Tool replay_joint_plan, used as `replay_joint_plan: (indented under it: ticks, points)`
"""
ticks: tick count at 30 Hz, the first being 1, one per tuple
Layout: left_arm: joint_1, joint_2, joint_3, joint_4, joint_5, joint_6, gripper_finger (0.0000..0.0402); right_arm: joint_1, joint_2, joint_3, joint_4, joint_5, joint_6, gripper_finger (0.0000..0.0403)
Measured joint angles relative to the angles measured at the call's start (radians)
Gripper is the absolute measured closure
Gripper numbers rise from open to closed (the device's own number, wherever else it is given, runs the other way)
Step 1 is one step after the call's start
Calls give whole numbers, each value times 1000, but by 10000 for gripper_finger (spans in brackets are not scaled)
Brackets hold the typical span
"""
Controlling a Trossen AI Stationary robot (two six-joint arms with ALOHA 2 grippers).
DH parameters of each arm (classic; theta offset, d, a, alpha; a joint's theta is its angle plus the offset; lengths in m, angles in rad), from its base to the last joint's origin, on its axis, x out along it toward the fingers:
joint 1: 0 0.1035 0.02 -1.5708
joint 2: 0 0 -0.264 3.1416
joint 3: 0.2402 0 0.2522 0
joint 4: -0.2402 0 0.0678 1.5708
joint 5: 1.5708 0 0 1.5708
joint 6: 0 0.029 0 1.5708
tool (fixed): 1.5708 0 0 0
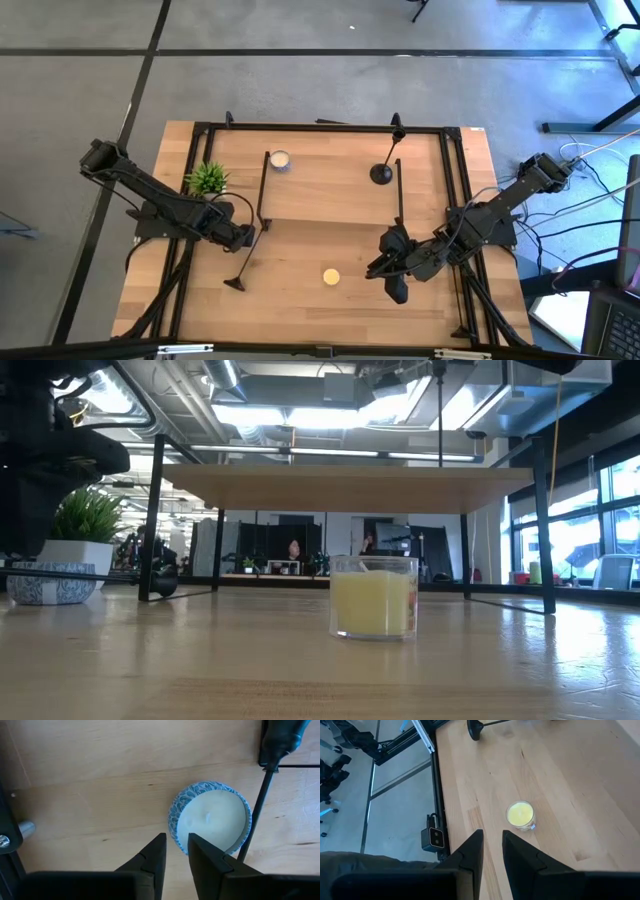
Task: Pick & Place candle stick holders
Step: Put the blue scented candle on the shelf
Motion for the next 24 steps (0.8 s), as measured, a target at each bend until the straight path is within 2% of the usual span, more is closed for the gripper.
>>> replay_joint_plan:
  ticks: [18, 24]
  points:
    - [0, 88, 0, 49, 13, 7, 318, 0, 0, 0, 0, -3, 0, 330]
    - [0, 113, 0, 67, 28, 18, 342, 0, 0, 0, -2, -6, 0, 330]
